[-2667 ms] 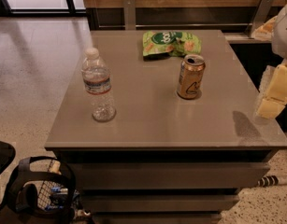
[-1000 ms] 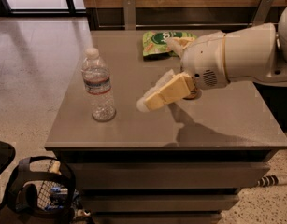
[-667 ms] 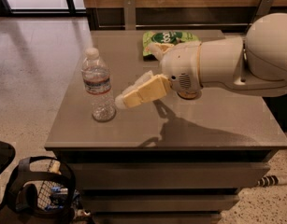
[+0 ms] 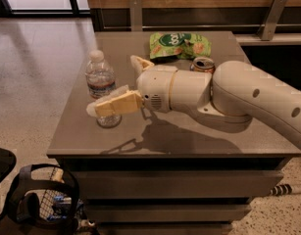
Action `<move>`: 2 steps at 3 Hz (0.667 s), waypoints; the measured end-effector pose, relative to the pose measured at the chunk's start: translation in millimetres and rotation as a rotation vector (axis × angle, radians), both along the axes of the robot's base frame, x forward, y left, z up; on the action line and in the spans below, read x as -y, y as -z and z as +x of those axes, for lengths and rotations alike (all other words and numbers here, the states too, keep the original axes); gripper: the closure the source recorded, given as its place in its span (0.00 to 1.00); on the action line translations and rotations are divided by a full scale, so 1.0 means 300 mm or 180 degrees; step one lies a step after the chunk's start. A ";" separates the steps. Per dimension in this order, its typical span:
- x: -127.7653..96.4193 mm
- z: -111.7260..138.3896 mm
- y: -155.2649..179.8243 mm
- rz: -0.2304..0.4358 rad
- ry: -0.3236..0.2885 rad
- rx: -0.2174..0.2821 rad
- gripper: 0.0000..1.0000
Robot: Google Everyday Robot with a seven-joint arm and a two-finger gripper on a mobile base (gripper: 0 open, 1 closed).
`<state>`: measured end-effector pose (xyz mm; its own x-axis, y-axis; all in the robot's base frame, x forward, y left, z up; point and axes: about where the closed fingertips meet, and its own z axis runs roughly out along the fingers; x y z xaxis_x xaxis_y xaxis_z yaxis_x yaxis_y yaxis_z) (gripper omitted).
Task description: Knock water bottle over
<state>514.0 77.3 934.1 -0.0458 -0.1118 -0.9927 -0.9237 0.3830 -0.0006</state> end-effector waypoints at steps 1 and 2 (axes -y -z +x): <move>-0.065 0.006 -0.011 0.0218 0.0001 0.0164 0.00; -0.101 -0.007 -0.026 0.0249 -0.0051 0.0250 0.14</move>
Offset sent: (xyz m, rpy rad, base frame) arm 0.0017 0.0178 0.0029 0.0626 -0.0465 -0.0003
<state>512.0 107.5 941.8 0.0338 -0.0339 -0.9989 -0.9280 0.3699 -0.0439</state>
